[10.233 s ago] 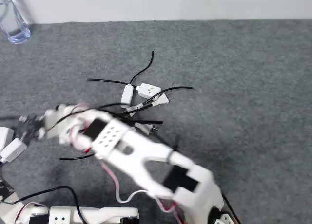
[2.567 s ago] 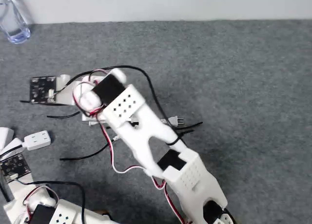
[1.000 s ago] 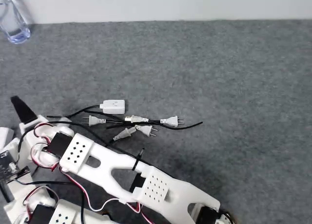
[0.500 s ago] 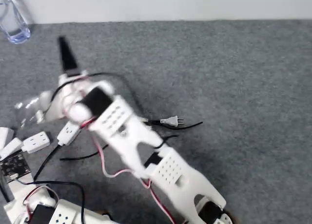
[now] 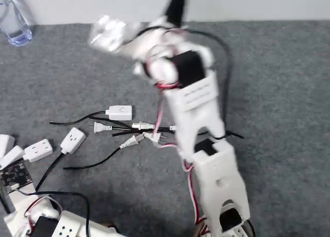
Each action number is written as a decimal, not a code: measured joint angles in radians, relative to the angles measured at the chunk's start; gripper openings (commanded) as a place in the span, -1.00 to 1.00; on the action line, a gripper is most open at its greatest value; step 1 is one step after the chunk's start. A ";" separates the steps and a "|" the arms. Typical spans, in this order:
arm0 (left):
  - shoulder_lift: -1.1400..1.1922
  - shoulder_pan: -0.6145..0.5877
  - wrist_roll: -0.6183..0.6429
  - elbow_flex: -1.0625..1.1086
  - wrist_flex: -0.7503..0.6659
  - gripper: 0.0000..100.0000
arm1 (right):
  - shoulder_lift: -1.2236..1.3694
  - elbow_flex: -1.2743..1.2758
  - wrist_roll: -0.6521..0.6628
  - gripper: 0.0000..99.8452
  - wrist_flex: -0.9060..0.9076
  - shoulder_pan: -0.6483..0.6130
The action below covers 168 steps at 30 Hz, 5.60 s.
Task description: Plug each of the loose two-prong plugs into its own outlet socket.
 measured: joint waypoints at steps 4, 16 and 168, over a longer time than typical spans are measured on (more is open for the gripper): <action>0.000 0.000 -0.002 0.000 0.000 -0.41 | -0.037 0.000 -0.100 0.65 0.000 0.098; 0.000 0.006 -0.002 0.000 0.000 -0.41 | -0.103 -0.002 -0.176 0.65 0.002 0.391; 0.000 0.006 -0.002 0.000 0.000 -0.41 | -0.690 1.731 -0.299 -0.51 -0.275 0.109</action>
